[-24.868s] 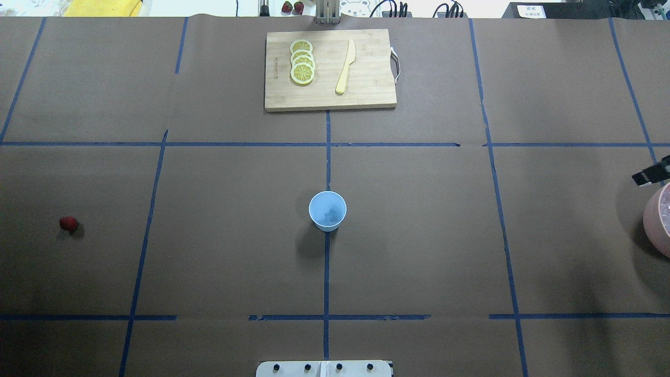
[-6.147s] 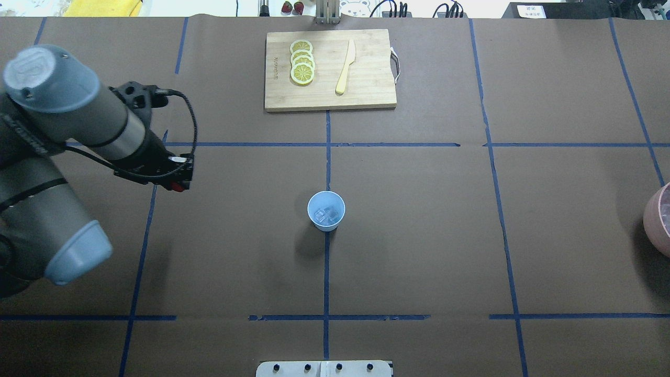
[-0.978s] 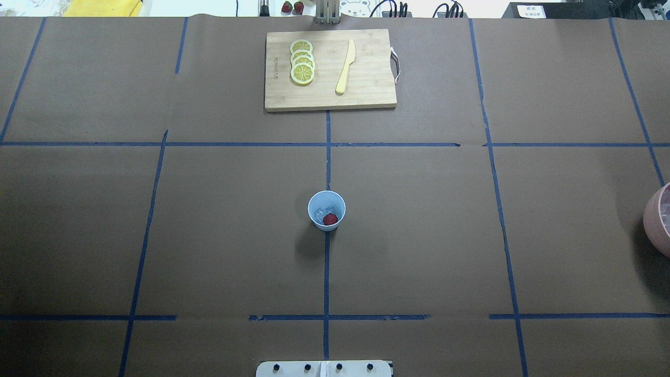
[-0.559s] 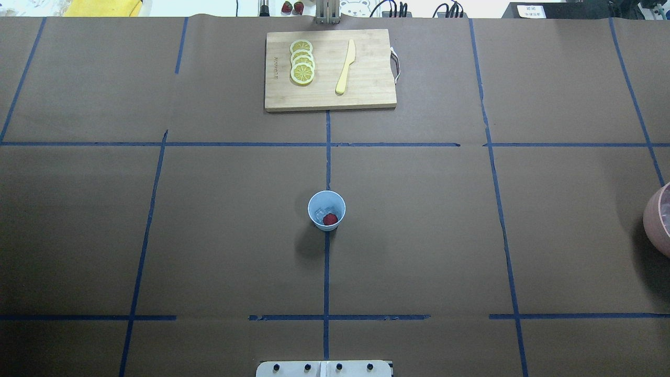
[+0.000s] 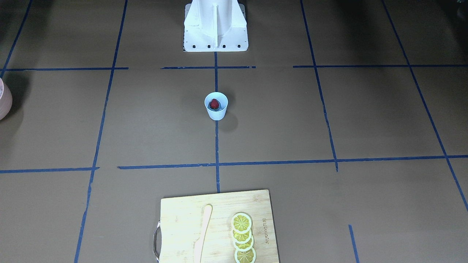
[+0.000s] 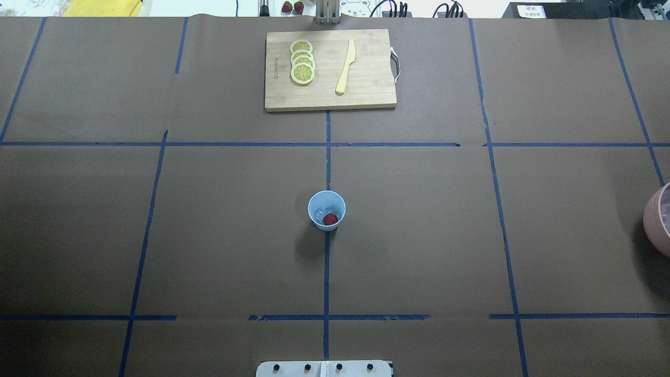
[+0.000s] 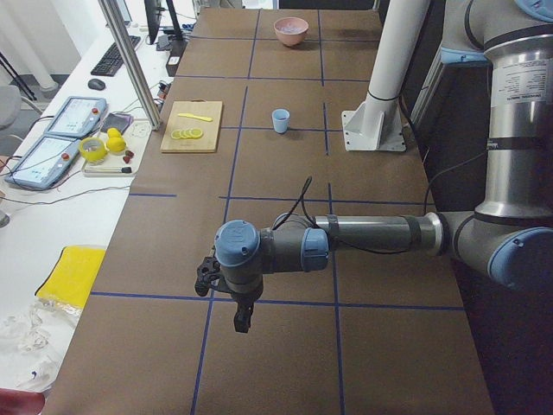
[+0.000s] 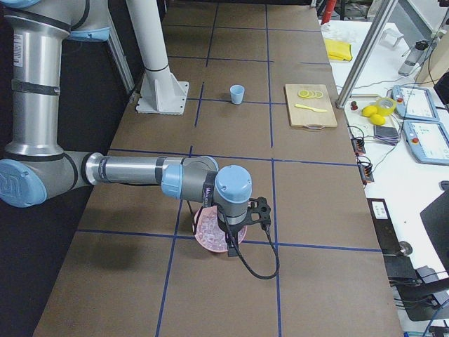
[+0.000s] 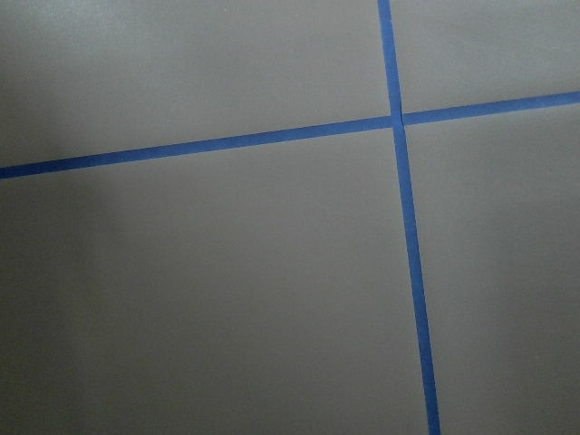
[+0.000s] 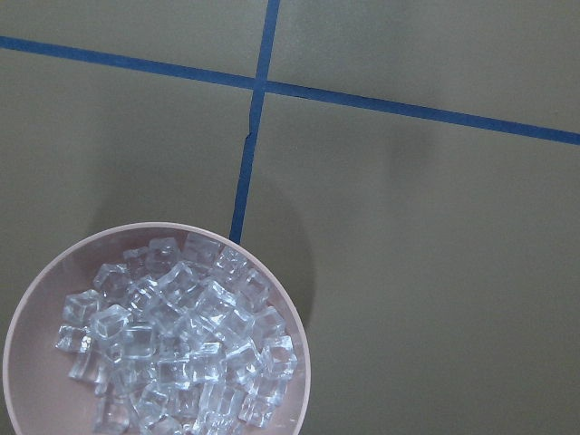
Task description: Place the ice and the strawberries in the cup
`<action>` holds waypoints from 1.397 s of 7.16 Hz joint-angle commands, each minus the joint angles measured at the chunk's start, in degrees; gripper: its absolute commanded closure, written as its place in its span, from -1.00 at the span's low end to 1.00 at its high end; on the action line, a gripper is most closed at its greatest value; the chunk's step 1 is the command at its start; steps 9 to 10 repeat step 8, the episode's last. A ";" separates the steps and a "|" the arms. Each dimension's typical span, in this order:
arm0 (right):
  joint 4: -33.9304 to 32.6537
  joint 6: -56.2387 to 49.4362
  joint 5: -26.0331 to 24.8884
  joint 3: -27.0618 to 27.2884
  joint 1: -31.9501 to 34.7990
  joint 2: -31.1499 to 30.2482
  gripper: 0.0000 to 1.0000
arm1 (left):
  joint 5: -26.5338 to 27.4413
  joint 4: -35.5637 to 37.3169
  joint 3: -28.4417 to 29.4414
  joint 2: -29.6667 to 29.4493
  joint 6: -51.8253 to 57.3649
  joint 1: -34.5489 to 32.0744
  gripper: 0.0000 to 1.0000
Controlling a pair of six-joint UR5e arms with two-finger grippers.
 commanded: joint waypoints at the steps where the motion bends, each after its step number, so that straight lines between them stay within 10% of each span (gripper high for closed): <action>1: 0.00 0.06 1.06 0.05 0.00 -0.29 -0.99 | 0.08 0.02 0.05 0.28 0.07 -0.08 -1.00; 10: 0.09 -0.29 2.39 0.22 0.00 -1.00 -0.99 | -0.19 0.02 -0.39 0.29 0.07 0.01 -1.00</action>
